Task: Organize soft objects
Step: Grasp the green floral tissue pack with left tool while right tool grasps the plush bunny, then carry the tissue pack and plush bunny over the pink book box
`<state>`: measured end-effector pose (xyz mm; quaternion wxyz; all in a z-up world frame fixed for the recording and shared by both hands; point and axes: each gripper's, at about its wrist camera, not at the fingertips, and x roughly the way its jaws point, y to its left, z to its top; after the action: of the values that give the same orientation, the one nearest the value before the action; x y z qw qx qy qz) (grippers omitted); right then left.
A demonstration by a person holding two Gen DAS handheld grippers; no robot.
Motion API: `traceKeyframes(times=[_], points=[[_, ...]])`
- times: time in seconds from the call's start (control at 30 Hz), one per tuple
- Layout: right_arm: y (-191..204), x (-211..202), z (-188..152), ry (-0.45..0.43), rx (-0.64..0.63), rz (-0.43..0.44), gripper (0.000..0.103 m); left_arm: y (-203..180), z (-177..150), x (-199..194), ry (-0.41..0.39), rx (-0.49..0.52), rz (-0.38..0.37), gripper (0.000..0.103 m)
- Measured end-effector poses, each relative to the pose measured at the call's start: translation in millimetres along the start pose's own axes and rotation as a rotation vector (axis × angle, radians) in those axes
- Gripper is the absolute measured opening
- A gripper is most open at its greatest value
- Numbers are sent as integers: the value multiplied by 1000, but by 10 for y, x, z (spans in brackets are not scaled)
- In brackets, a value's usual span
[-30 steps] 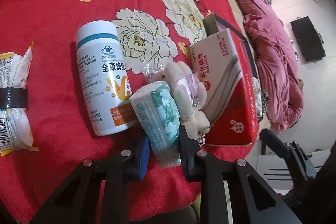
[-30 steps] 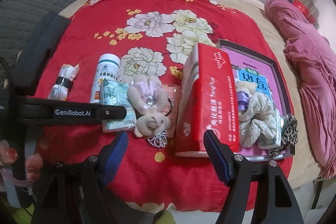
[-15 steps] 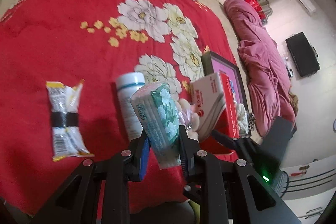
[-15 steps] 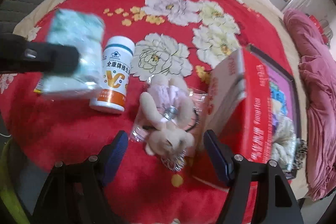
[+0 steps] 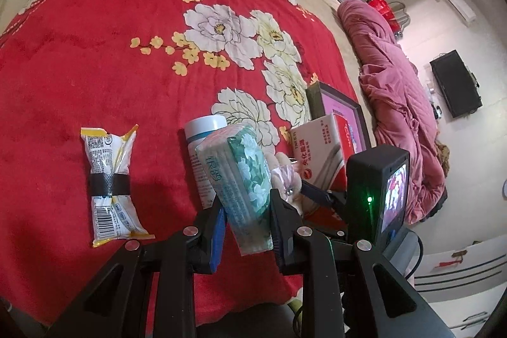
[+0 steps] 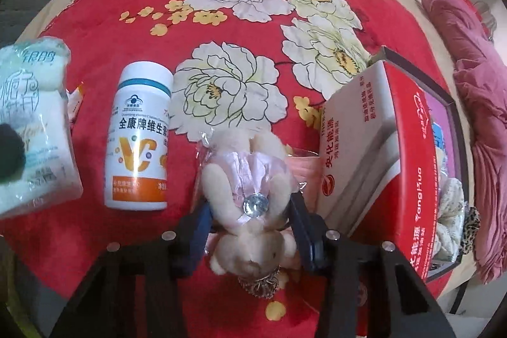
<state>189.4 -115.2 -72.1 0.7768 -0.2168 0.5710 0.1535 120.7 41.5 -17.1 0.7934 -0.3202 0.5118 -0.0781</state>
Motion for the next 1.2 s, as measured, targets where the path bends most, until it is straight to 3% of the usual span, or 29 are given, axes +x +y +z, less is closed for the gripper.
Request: traceKeyframes(times=[0.27, 0.53, 0.83, 1.2], points=[[-208, -365, -84, -86, 107, 115, 42, -96, -36, -43, -13, 32, 17, 25], [-529, -1007, -172, -222, 218, 200, 42, -474, -99, -255, -65, 122, 16, 25], [-1035, -1586, -394, -344, 299, 161, 42, -1128, -245, -350, -85, 246, -12, 25], [-1728, -1872, -883, -430, 453, 129, 42, -2055, -439, -225, -68, 425, -30, 25]])
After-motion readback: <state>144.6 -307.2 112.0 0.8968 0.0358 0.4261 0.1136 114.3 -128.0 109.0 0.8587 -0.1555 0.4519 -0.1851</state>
